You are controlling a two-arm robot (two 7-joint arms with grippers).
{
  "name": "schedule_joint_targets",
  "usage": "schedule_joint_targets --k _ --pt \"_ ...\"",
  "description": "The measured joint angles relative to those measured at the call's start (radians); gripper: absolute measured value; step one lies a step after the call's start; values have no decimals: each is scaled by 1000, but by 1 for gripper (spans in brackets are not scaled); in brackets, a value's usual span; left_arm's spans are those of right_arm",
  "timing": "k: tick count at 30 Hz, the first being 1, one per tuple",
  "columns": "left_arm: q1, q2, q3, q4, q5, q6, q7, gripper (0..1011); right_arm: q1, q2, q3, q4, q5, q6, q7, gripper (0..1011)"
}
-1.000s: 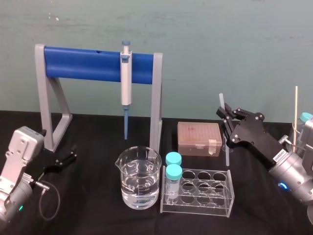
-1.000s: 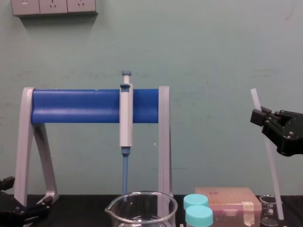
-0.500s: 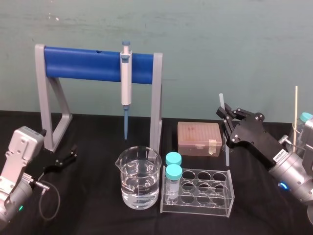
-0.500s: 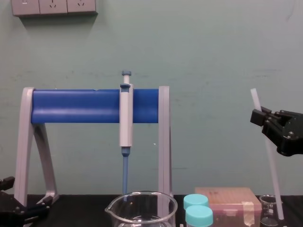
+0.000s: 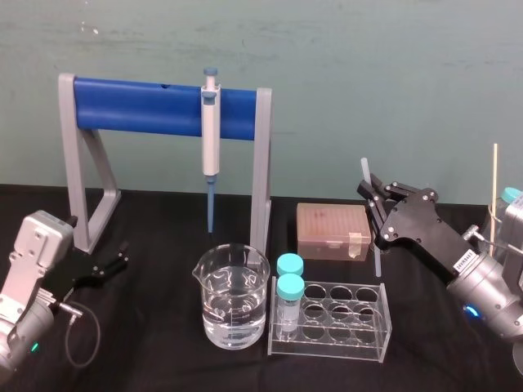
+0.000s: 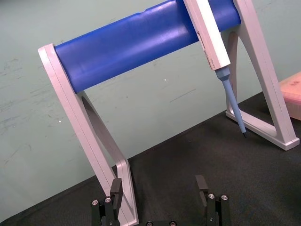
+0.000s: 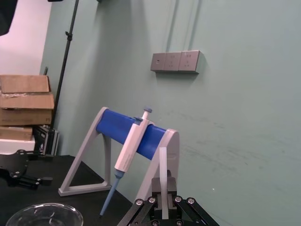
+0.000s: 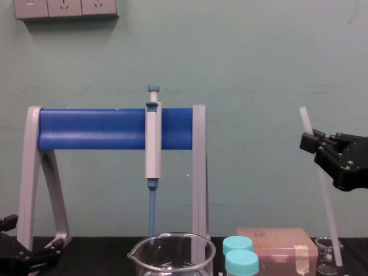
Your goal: Pick up the stirring rod with one hand, then place it down.
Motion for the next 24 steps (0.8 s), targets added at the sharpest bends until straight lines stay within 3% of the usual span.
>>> schedule_joint_targets --k 12,24 --pt "0 0 0 0 0 0 0 1000 -21 5 -11 -39 -19 -14 10 64" --pt "0 0 0 0 0 0 0 1000 -37 7 -20 -53 6 -16 30 64"
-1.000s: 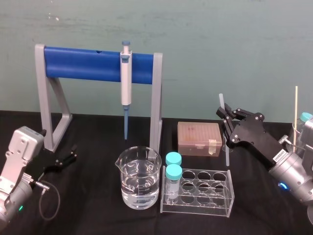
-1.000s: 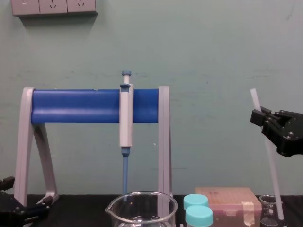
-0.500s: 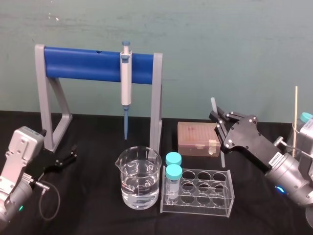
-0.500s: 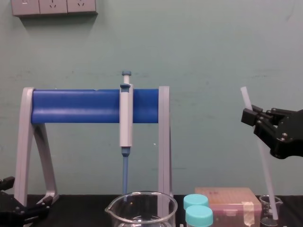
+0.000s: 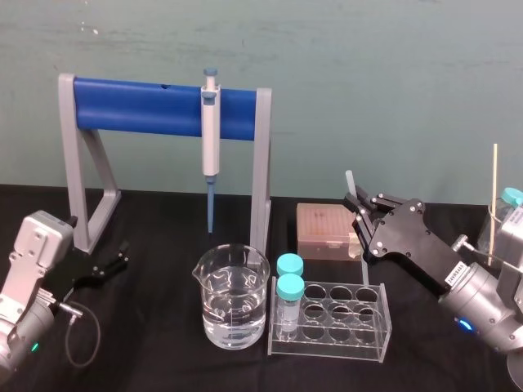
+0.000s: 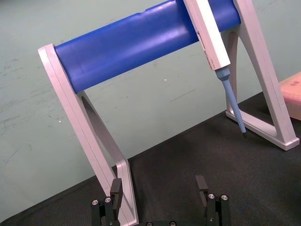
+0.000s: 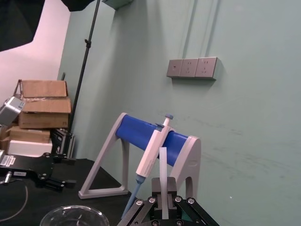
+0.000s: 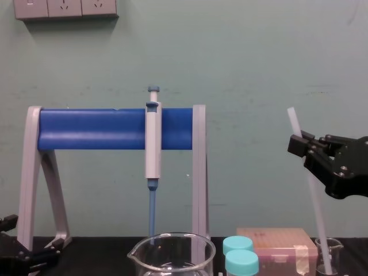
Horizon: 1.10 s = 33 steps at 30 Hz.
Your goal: Pick up the stirring rod with one hand, then place it down.
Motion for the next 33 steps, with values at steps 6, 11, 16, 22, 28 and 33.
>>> schedule_joint_targets --k 6,11,16,22,28,33 --pt "0 0 0 0 0 0 0 1000 -6 0 -5 -3 10 0 6 64" --pt "0 0 0 0 0 0 0 1000 -9 0 -7 -7 8 4 4 64" --pt "0 0 0 0 0 0 0 1000 -13 0 -6 -10 4 9 -7 64" --pt "0 0 0 0 0 0 0 1000 -17 1 1 -12 -2 14 -20 64" --pt "0 0 0 0 0 0 0 1000 -15 1 4 -4 -6 17 -23 64" --pt "0 0 0 0 0 0 0 1000 -7 0 0 14 -7 17 -16 64"
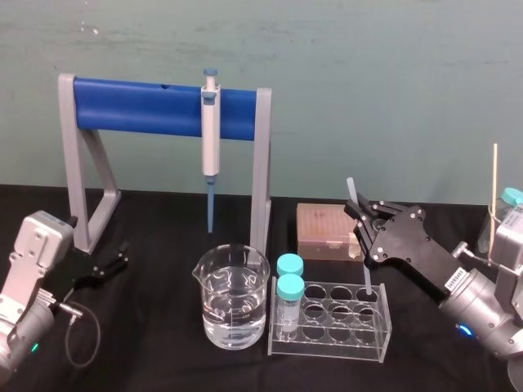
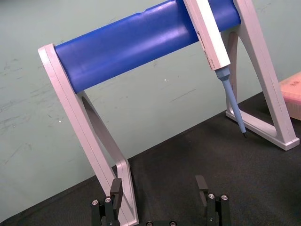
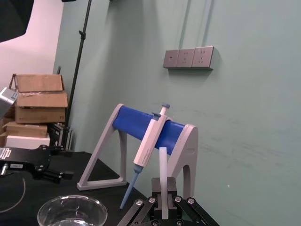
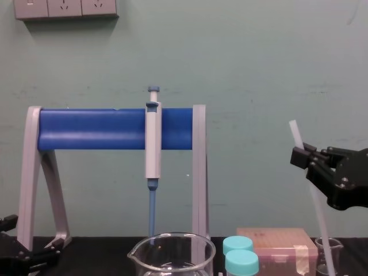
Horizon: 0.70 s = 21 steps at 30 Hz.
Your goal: Pick up the stirring rod with one hand, then place it down.
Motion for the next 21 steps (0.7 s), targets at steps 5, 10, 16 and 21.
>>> schedule_joint_targets --k 5,10,16,21 --pt "0 0 0 0 0 0 0 1000 10 -2 -7 17 7 1 13 64" --pt "0 0 0 0 0 0 0 1000 20 -4 -12 33 15 12 19 64" --pt "0 0 0 0 0 0 0 1000 30 -6 -15 53 29 31 22 64" --pt "0 0 0 0 0 0 0 1000 39 -8 -18 73 39 45 27 64"
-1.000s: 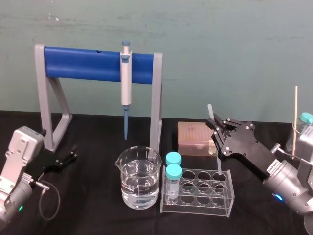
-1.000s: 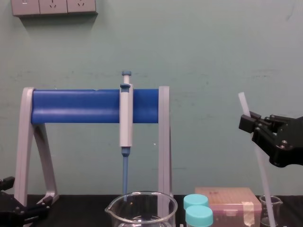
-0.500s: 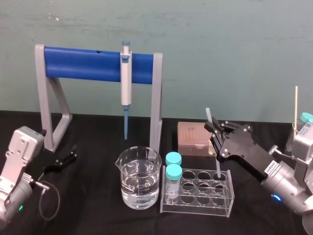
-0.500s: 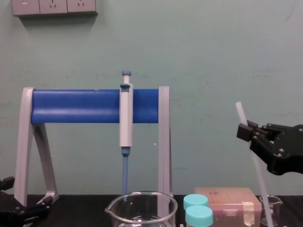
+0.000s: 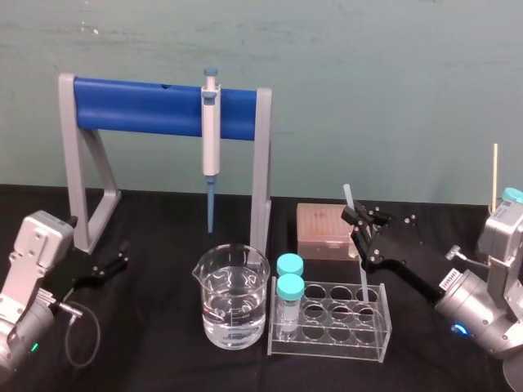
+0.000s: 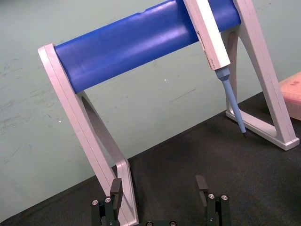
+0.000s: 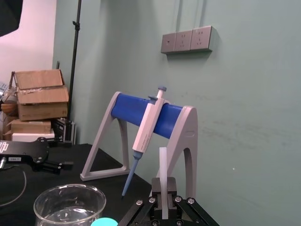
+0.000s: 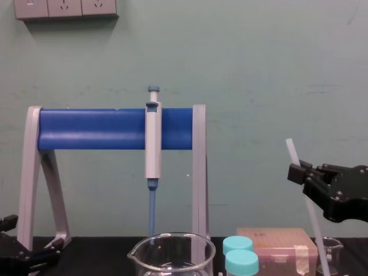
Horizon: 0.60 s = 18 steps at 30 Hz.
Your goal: Pick up the stirring rod with one hand, then place it down.
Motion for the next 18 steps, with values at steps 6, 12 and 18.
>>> schedule_joint_targets --k 6,12,18 --pt "0 0 0 0 0 0 0 1001 13 -1 -7 27 14 8 16 64" --pt "0 0 0 0 0 0 0 1000 27 -5 -15 60 39 14 39 64" --pt "0 0 0 0 0 0 0 1000 38 -6 -24 88 53 17 57 64"
